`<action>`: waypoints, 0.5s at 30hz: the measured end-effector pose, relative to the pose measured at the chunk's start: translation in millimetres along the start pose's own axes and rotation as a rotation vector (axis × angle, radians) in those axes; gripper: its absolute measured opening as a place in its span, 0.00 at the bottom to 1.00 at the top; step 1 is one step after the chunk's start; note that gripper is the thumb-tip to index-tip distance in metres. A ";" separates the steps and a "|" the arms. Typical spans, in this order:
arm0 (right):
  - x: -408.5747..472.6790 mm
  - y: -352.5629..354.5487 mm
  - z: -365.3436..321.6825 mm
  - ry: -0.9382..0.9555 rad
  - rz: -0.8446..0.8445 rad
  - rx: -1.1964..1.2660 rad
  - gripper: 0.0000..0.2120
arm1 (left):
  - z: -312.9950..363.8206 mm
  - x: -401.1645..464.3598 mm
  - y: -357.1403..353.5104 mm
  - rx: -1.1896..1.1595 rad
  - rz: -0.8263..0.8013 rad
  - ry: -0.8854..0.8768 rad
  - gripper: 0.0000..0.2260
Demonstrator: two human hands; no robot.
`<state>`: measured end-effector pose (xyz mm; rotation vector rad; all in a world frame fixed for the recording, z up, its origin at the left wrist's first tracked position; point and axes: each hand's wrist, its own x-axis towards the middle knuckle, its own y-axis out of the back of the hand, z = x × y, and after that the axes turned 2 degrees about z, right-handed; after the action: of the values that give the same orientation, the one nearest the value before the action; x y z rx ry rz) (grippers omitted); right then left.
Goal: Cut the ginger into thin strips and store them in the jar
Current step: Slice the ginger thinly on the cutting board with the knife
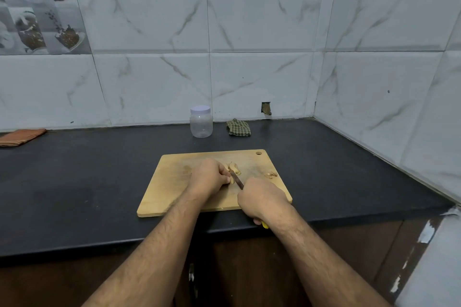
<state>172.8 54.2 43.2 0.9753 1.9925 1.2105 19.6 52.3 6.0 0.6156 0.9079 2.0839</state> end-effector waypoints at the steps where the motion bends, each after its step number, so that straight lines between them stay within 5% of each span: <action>1: -0.6 -0.5 -1.1 0.004 0.012 -0.007 0.05 | -0.1 -1.7 -1.6 0.013 0.025 -0.005 0.03; 15: 1.7 -6.4 -12.0 -0.009 -0.043 -0.123 0.05 | -1.4 -9.7 -9.7 0.017 0.154 -0.037 0.04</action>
<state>160.6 48.0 41.9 0.8710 1.8982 1.2863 28.9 48.4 -3.5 0.7517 0.8827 2.1948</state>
